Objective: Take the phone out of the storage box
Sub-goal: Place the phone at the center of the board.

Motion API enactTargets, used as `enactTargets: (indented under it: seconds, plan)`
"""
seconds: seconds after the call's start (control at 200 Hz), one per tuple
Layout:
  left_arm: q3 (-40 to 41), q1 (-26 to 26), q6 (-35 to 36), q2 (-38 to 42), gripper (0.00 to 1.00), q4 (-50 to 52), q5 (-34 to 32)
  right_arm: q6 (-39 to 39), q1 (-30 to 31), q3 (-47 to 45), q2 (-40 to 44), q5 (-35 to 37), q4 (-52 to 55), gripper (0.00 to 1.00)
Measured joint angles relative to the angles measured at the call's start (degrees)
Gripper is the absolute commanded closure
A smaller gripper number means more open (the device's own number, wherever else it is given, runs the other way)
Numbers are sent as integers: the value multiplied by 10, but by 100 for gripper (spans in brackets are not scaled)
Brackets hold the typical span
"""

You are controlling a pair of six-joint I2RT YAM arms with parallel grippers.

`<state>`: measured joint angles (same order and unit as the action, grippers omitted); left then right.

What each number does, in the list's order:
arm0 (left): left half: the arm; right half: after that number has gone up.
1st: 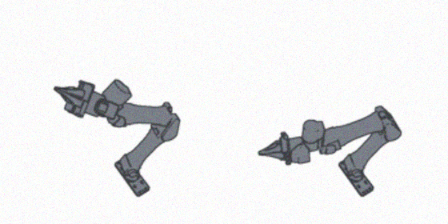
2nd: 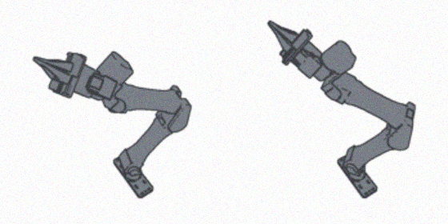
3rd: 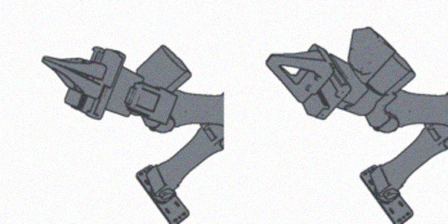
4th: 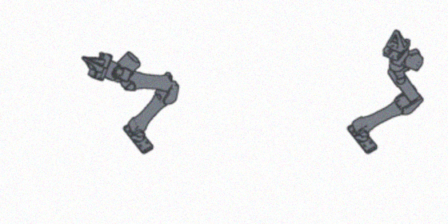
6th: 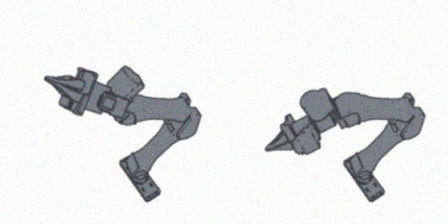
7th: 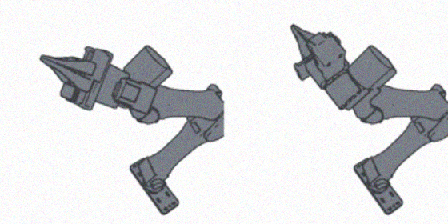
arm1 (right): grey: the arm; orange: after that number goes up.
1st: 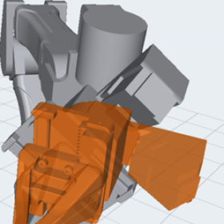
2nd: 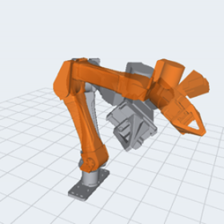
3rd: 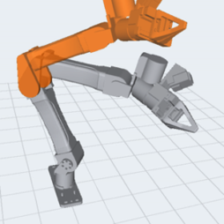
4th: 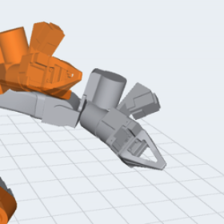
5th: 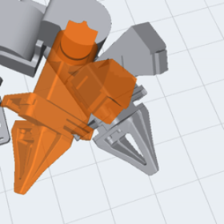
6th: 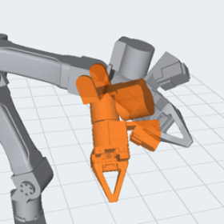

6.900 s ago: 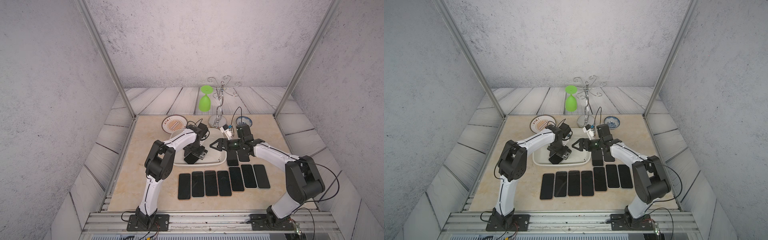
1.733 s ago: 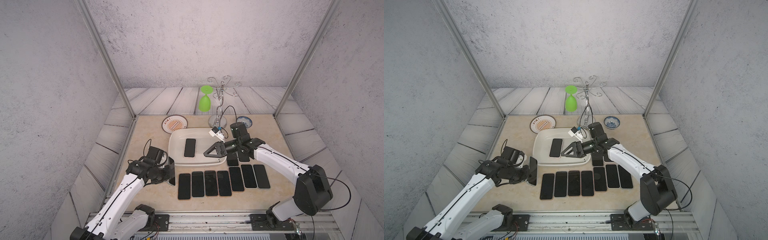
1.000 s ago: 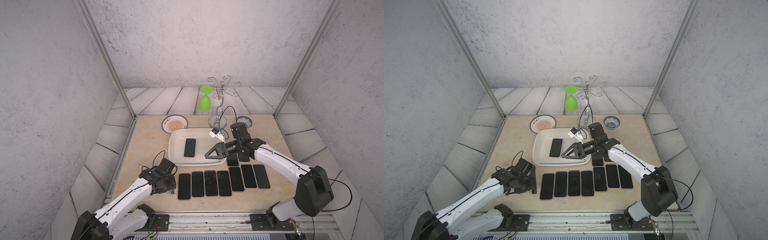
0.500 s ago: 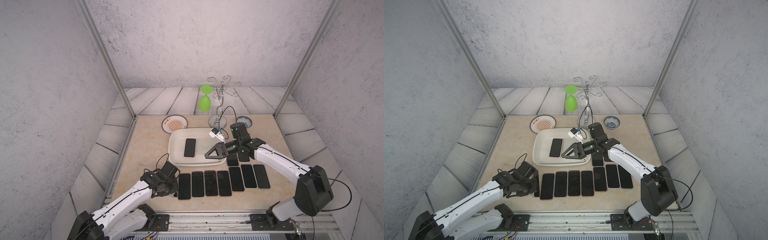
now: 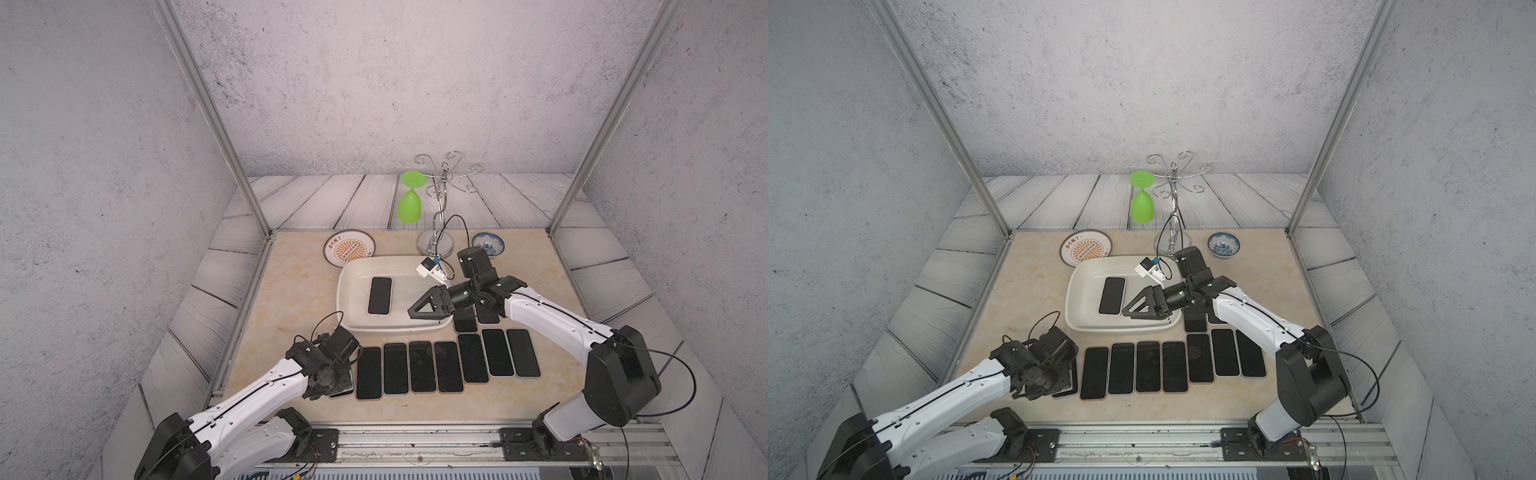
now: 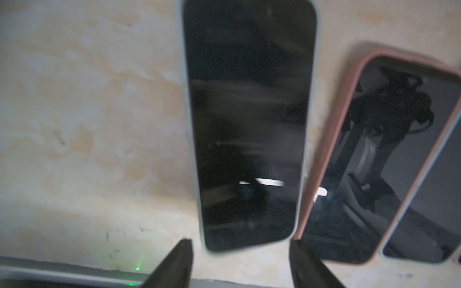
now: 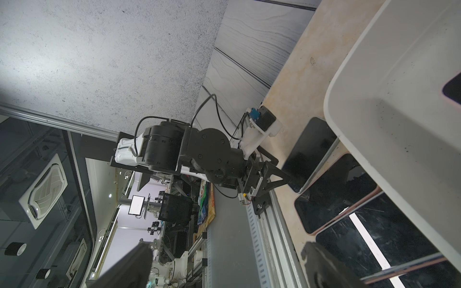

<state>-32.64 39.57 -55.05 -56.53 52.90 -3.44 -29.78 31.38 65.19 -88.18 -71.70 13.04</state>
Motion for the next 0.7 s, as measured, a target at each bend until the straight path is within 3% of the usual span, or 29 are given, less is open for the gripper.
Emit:
enactTargets:
  seconds: [0.25,0.3,0.39,0.455,0.701]
  plan:
    - [-2,-81,-5,16,30,4,-60,0,0,0,-4,0,0,1]
    - [-2,-104,-6,27,42,0,-72,0,0,0,-5,0,0,1]
    - [-1,-153,-3,34,80,-25,-77,0,0,0,-7,0,0,1]
    - [3,-187,4,18,97,-51,-72,0,0,-1,-9,0,1,1]
    - [27,-218,36,-102,100,-134,-34,9,0,-1,-9,0,7,1]
